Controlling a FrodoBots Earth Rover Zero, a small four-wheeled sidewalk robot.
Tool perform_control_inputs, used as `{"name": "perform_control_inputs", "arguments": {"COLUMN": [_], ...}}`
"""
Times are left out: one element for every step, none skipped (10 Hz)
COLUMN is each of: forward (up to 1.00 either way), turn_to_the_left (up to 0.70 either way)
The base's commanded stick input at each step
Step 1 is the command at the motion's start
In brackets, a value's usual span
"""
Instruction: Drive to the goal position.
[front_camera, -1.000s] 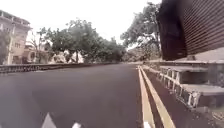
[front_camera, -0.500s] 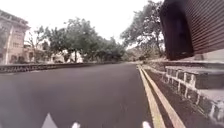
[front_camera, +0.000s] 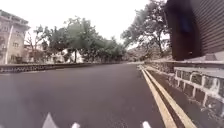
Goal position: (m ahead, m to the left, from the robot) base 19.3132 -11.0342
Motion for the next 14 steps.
{"name": "perform_control_inputs", "arguments": {"forward": [0.7, 0.7, 0.7, 0.7, 0.7, 0.7, 0.7, 0.7, 0.7, 0.7, 0.7, 0.7, 0.7, 0.7], "turn_to_the_left": [-0.2, -0.14, -0.29, -0.29, -0.29, -0.29, -0.29, -0.29, -0.29, -0.07, -0.04, -0.02, 0.0, 0.0]}}
